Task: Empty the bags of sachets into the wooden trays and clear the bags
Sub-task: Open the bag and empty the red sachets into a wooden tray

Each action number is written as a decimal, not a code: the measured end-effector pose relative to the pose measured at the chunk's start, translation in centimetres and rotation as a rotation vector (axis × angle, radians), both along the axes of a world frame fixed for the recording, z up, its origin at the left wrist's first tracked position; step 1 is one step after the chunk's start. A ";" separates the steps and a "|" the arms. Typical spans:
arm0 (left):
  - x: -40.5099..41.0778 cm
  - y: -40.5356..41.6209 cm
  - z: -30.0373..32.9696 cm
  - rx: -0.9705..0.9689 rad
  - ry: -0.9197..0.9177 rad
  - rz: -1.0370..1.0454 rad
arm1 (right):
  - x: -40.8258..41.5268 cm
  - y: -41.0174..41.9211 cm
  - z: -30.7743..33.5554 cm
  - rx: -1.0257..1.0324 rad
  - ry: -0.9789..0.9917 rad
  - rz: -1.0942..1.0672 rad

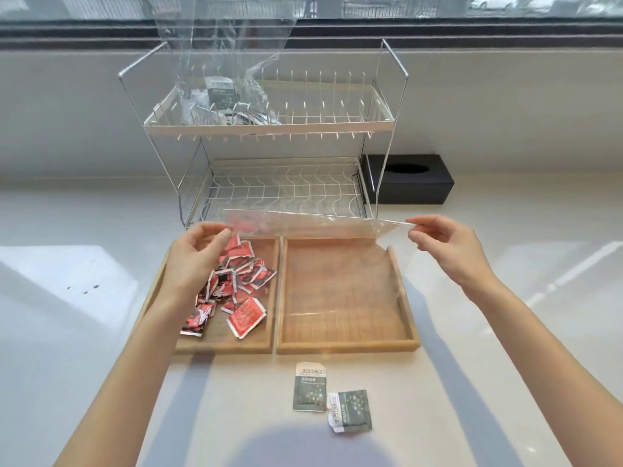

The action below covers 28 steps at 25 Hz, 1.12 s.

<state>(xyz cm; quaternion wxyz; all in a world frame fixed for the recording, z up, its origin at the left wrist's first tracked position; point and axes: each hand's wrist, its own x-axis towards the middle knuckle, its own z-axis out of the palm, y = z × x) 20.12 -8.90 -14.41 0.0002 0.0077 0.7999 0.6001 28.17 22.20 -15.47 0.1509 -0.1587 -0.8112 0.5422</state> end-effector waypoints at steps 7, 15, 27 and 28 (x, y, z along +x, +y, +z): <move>2.0 4.5 1.5 0.100 0.049 -0.105 | 2.9 3.2 2.2 -0.056 0.076 -0.124; 3.5 12.0 1.2 0.297 -0.016 -0.167 | 5.2 9.4 2.6 -0.271 0.123 -0.191; 1.8 20.6 -0.9 0.201 -0.143 -0.278 | 5.5 17.4 -0.9 -0.299 0.135 -0.259; 1.6 21.5 -1.4 0.189 -0.144 -0.298 | 5.2 18.1 -1.7 -0.309 0.114 -0.269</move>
